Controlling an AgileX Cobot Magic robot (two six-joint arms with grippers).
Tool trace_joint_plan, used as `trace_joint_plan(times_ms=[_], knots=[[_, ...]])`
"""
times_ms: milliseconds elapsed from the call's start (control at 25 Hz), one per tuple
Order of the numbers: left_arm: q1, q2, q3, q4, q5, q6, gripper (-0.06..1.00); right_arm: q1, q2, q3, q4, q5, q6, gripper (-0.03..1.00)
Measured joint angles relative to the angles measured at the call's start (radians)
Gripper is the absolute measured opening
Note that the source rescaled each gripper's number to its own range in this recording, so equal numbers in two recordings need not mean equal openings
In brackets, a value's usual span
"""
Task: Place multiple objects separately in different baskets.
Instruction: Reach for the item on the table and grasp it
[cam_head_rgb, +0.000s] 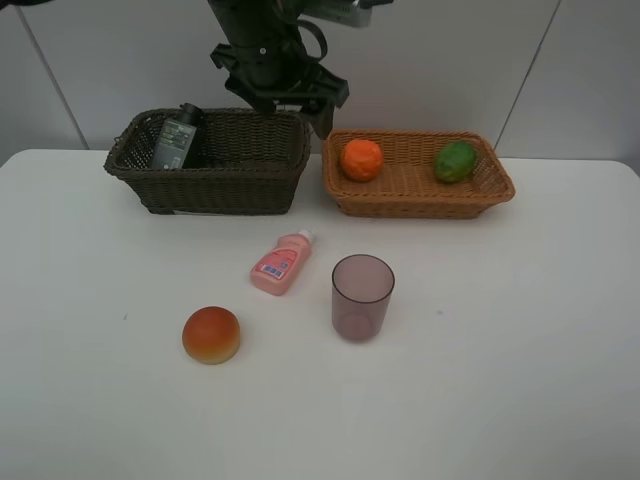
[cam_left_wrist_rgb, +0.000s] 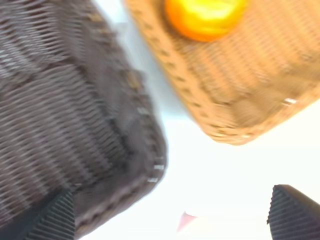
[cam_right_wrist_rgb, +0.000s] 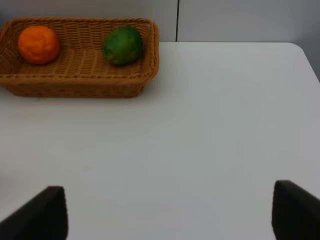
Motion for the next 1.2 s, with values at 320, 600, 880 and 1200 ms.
trace_joint_plan(times_ms=[320, 600, 880, 1200], knots=[[-0.095, 0.000, 0.000, -0.053, 0.130, 0.086, 1.00, 0.000, 0.000, 0.000, 0.000, 0.000, 0.000, 0.70], [-0.153, 0.000, 0.000, -0.108, 0.220, 0.130, 1.00, 0.000, 0.000, 0.000, 0.000, 0.000, 0.000, 0.70], [-0.189, 0.030, -0.046, -0.143, 0.305, 0.138, 1.00, 0.000, 0.000, 0.000, 0.000, 0.000, 0.000, 0.70], [-0.199, 0.093, -0.074, -0.136, 0.307, 0.138, 1.00, 0.000, 0.000, 0.000, 0.000, 0.000, 0.000, 0.70]])
